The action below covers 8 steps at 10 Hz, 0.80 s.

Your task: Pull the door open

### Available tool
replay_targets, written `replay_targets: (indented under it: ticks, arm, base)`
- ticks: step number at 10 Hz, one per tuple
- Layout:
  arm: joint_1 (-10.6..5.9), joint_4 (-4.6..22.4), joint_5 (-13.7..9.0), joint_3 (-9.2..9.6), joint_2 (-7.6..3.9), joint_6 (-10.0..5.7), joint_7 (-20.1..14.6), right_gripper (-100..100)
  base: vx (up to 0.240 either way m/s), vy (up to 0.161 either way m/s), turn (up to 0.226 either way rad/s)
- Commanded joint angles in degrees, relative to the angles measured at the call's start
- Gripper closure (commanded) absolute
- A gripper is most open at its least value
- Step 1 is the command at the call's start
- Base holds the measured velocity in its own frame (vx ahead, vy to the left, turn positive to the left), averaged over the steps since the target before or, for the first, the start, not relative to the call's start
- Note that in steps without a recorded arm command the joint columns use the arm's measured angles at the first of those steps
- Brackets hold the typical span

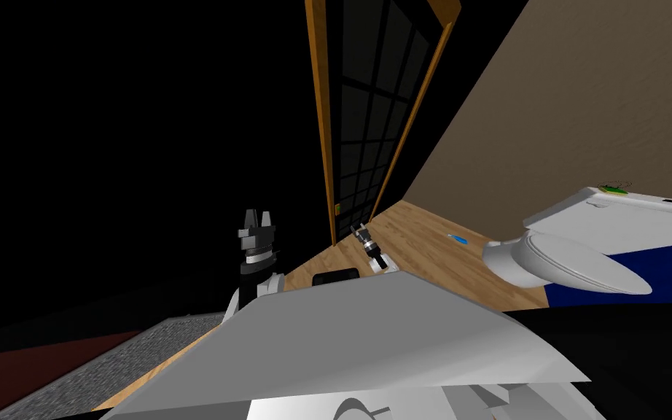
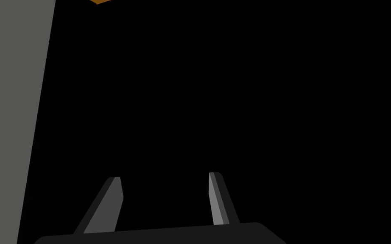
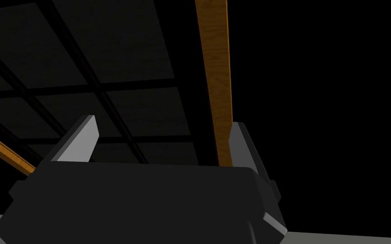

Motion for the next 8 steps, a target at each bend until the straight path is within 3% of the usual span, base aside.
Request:
replay_targets:
  ticks: [1,8]
  arm:
    - [-0.82,2.44,0.68,-0.11,-0.18,-0.63,1.86,-100]
    - [-3.67,11.92,3.21,-0.49,-0.36,-3.29,8.73,-100]
  base:
    - [0.074,-0.058,0.078]
    - [0.087,-0.043,0.065]
